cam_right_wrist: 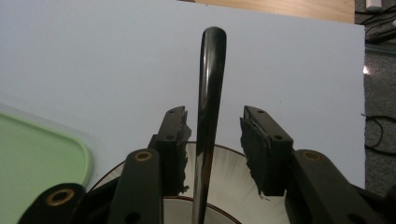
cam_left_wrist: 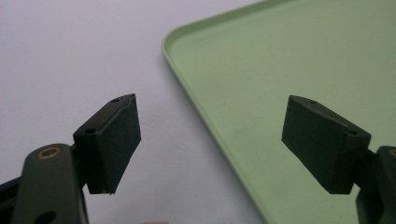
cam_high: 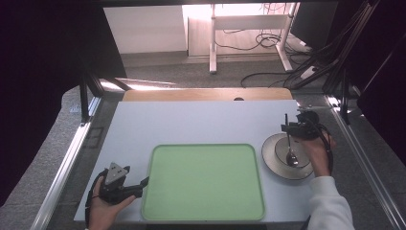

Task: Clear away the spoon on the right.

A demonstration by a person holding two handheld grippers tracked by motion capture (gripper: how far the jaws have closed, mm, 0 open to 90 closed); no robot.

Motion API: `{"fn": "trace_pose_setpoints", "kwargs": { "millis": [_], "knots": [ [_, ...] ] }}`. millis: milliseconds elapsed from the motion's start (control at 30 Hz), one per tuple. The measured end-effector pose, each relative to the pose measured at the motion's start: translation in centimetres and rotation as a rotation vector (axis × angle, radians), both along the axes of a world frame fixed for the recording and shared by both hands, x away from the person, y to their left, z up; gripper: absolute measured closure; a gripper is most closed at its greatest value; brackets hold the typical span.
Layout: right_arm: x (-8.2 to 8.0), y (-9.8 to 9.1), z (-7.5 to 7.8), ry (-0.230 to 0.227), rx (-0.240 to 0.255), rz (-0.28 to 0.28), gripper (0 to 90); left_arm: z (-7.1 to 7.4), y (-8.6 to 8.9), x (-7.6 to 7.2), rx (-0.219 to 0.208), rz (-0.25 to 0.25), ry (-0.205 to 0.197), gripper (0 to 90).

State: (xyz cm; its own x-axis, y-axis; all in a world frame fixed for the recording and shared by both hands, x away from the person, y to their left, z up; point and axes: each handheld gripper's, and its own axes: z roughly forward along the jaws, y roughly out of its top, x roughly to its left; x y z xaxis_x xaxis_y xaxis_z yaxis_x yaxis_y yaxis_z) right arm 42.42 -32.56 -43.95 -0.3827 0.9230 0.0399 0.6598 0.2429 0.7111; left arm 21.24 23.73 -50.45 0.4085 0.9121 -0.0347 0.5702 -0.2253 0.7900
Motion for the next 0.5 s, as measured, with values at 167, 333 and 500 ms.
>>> {"fn": "trace_pose_setpoints", "kwargs": {
  "millis": [167, 333, 500],
  "knots": [
    [0.02, 0.30, -0.16, 0.011, -0.014, 0.003, 71.4, 0.00, 0.10, 0.02, 0.001, 0.002, 0.000, 19.4],
    [-0.04, 0.47, -0.13, 0.009, -0.029, 0.008, 79.2, 0.01, 0.17, 0.00, 0.002, 0.003, -0.001, 19.4],
    [-0.15, 0.56, 0.01, 0.005, -0.028, 0.017, 82.2, -0.03, 0.19, 0.02, 0.006, 0.003, 0.000, 19.4]
  ]
}}
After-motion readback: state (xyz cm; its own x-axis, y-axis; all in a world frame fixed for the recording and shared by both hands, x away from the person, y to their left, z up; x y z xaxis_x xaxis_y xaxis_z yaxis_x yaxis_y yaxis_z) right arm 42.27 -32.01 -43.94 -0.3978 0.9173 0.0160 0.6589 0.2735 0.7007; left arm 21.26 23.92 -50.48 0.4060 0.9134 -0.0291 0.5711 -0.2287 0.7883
